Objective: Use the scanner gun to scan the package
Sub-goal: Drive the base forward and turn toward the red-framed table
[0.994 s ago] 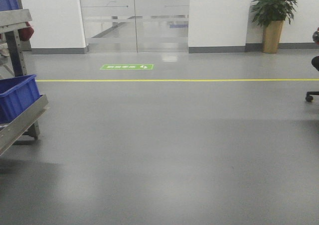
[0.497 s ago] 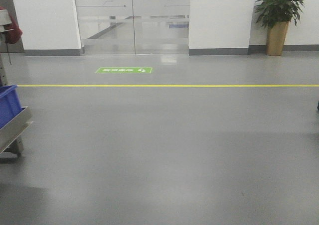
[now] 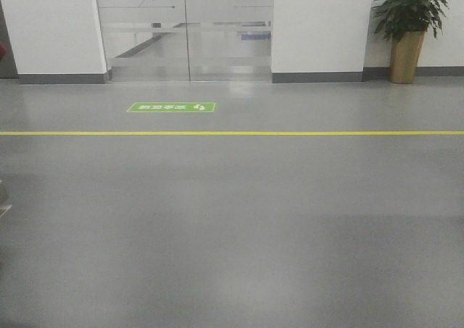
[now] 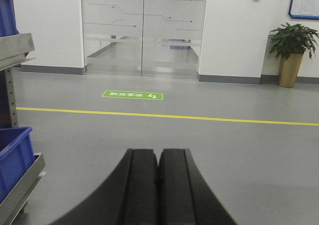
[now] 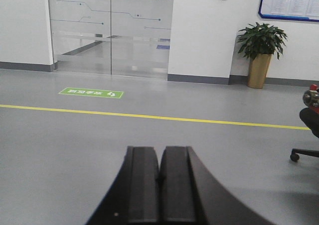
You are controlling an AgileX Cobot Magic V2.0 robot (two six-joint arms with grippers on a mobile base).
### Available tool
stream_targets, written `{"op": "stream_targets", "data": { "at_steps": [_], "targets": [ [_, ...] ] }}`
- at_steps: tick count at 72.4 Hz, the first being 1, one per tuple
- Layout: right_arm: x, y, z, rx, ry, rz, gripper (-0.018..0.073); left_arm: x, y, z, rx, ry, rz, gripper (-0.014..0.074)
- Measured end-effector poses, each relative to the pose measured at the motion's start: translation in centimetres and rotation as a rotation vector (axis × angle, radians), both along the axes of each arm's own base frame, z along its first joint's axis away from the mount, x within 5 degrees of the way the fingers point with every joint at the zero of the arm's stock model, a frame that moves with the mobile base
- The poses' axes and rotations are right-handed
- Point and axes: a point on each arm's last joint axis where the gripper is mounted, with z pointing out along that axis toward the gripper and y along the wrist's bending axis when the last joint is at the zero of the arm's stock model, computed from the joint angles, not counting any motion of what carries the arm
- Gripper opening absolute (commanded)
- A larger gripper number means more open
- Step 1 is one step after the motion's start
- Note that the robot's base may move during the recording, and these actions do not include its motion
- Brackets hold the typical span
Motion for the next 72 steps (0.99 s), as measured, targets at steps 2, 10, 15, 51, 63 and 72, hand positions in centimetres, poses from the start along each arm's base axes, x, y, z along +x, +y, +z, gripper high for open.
{"op": "stream_targets", "data": {
  "at_steps": [2, 10, 15, 51, 63, 72],
  "targets": [
    [0.0, 0.0, 0.0, 0.0, 0.0, 0.0, -0.0166, 0.0, 0.0, 0.0, 0.0, 0.0, 0.0, -0.0111],
    [0.0, 0.0, 0.0, 0.0, 0.0, 0.0, -0.0166, 0.0, 0.0, 0.0, 0.0, 0.0, 0.0, -0.0111],
    [0.0, 0.0, 0.0, 0.0, 0.0, 0.0, -0.0166, 0.0, 0.0, 0.0, 0.0, 0.0, 0.0, -0.0111],
    [0.0, 0.0, 0.0, 0.0, 0.0, 0.0, -0.0166, 0.0, 0.0, 0.0, 0.0, 0.0, 0.0, -0.0111],
    [0.0, 0.0, 0.0, 0.0, 0.0, 0.0, -0.0166, 0.0, 0.0, 0.0, 0.0, 0.0, 0.0, -0.0111],
    [0.0, 0.0, 0.0, 0.0, 0.0, 0.0, -0.0166, 0.0, 0.0, 0.0, 0.0, 0.0, 0.0, -0.0111]
  ]
}}
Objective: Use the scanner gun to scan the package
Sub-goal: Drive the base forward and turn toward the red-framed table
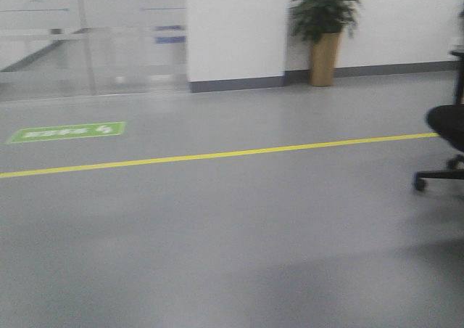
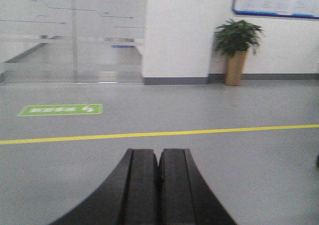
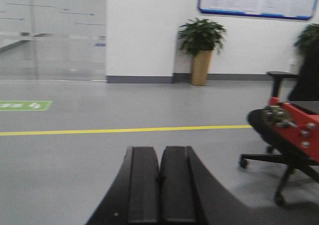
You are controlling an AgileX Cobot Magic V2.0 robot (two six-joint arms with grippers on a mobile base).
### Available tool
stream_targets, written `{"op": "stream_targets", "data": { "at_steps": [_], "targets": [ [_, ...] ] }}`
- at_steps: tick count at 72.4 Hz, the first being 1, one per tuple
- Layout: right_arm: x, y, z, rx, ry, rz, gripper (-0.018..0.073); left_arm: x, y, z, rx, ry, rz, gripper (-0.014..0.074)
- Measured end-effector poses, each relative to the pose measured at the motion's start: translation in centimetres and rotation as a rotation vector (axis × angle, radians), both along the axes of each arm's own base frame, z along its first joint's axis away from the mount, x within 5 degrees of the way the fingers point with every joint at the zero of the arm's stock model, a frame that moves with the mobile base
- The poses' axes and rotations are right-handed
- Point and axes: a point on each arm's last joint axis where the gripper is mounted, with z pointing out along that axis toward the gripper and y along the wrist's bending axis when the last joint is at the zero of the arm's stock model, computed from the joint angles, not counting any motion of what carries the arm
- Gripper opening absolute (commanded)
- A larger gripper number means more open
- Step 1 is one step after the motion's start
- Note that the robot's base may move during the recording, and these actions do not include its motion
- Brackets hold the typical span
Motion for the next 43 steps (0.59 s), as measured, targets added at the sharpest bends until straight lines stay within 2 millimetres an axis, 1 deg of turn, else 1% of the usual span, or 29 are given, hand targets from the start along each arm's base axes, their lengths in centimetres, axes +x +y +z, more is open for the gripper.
{"op": "stream_targets", "data": {
  "at_steps": [43],
  "targets": [
    [0.0, 0.0, 0.0, 0.0, 0.0, 0.0, -0.0166, 0.0, 0.0, 0.0, 0.0, 0.0, 0.0, -0.0111]
  ]
}}
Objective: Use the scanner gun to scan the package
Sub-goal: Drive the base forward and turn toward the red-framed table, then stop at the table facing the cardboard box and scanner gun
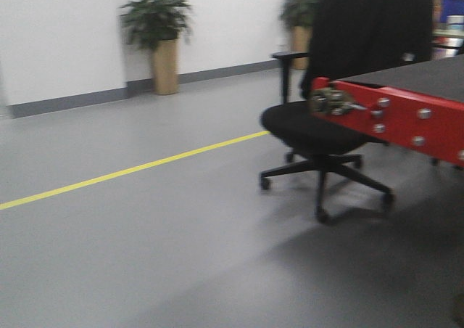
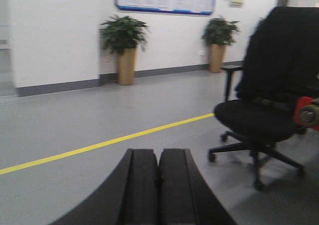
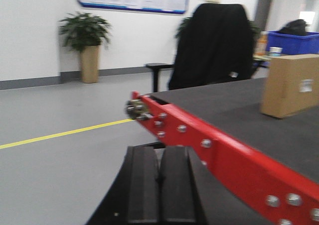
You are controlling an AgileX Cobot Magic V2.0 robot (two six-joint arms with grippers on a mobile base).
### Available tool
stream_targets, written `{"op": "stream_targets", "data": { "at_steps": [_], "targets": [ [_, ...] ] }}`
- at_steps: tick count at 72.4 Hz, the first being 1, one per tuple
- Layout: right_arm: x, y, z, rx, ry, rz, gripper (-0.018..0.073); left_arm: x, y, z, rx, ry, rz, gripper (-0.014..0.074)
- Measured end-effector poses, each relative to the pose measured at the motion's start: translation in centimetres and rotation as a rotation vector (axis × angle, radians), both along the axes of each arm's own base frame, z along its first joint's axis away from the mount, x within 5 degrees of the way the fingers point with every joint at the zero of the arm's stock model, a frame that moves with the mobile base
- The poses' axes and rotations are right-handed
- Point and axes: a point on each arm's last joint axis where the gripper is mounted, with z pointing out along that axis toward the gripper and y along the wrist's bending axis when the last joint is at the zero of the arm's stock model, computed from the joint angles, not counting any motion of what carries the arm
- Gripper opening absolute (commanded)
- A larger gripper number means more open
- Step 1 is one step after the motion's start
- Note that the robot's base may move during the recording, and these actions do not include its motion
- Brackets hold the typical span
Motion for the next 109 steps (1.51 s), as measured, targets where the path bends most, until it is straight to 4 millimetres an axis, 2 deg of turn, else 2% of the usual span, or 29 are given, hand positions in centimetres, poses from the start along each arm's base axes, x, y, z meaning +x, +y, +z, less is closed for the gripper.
{"op": "stream_targets", "data": {
  "at_steps": [109],
  "targets": [
    [0.0, 0.0, 0.0, 0.0, 0.0, 0.0, -0.0166, 0.0, 0.0, 0.0, 0.0, 0.0, 0.0, -0.0111]
  ]
}}
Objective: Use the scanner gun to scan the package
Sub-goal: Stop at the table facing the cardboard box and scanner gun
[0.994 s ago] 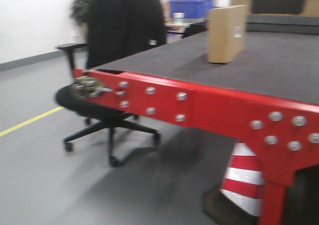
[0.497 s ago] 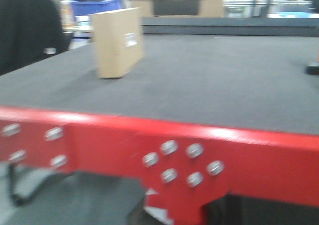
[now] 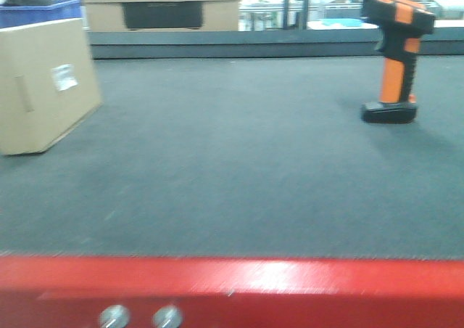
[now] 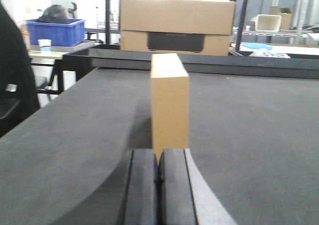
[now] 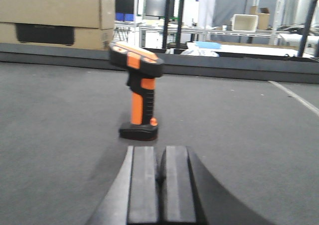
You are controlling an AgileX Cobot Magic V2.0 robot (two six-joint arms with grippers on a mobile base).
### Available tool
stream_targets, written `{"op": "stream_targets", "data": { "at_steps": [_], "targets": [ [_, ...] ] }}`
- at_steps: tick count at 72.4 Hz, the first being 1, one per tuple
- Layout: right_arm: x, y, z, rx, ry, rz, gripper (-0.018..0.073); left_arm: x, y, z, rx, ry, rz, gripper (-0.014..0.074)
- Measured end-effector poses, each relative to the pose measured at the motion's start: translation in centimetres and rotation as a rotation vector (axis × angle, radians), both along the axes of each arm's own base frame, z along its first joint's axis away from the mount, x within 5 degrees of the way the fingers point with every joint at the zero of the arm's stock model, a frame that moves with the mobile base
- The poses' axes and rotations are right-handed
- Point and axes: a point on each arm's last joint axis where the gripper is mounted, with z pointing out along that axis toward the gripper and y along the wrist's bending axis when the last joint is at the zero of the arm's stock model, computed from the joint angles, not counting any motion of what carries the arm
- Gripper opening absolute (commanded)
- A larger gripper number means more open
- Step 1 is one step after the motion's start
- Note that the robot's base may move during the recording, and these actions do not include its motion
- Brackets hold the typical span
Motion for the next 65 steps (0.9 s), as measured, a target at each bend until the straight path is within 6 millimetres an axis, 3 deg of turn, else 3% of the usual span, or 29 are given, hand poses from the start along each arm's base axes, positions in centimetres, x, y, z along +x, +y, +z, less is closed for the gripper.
{"op": "stream_targets", "data": {
  "at_steps": [65],
  "targets": [
    [0.0, 0.0, 0.0, 0.0, 0.0, 0.0, -0.0166, 0.0, 0.0, 0.0, 0.0, 0.0, 0.0, -0.0111]
  ]
}}
